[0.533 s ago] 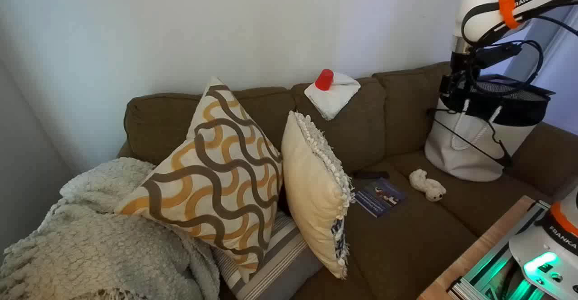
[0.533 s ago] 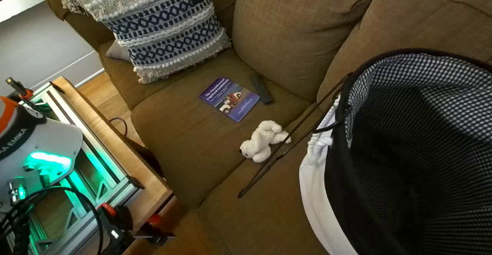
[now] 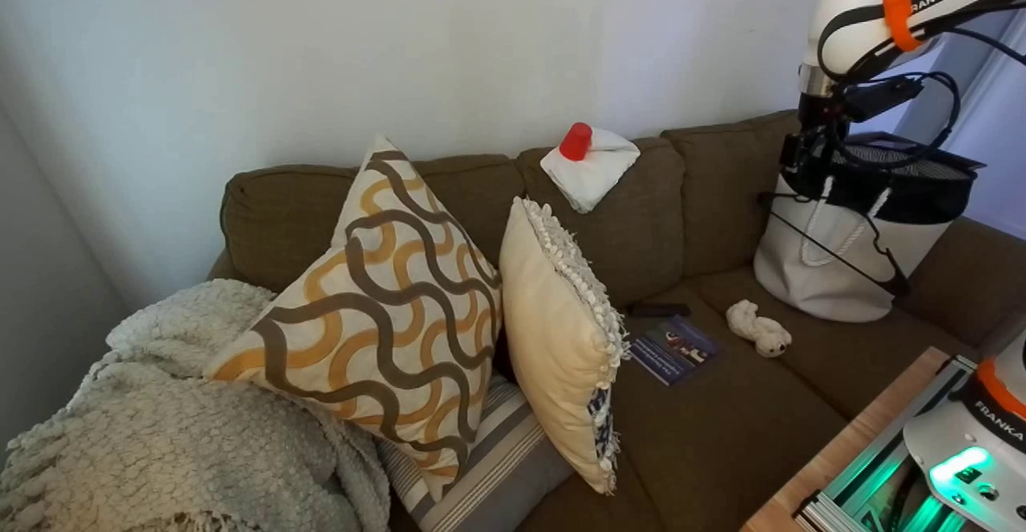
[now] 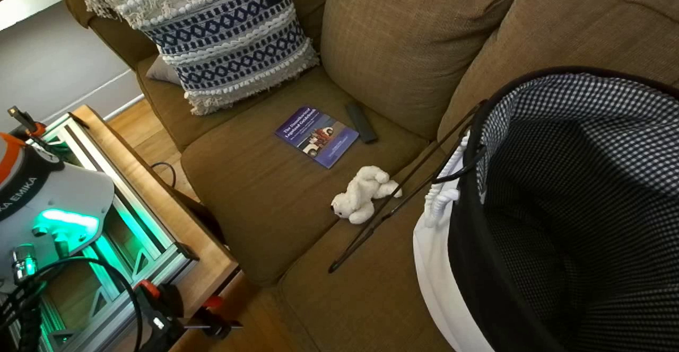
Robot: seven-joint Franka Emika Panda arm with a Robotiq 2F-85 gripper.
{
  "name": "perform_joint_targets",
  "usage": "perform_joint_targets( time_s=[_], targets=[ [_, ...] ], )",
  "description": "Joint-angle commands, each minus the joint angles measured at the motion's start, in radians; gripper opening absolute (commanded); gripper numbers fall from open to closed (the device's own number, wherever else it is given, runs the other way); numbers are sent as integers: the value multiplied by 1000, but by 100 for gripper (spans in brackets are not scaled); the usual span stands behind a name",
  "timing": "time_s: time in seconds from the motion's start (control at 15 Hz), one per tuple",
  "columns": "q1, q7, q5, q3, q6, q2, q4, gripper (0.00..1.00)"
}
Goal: Move the remote control from the seat to the backrest of the couch
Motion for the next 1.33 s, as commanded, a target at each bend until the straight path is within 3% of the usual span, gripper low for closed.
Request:
perform_joint_targets(
  time_s=[0.0,0.33,0.73,0.8,1.13,1.27],
  targets=[
    [11,-130,41,-52,34,120,73,100],
    [1,-289,171,-74,53,380,226,100],
    [-3,-266,183,-38,-51,662,385,100],
    [-4,-267,165,-38,14,576,309,100],
    [-3,-267,164,-34,14,600,330,100],
    [-3,-373,103,-19,119,574,268,100]
  ],
)
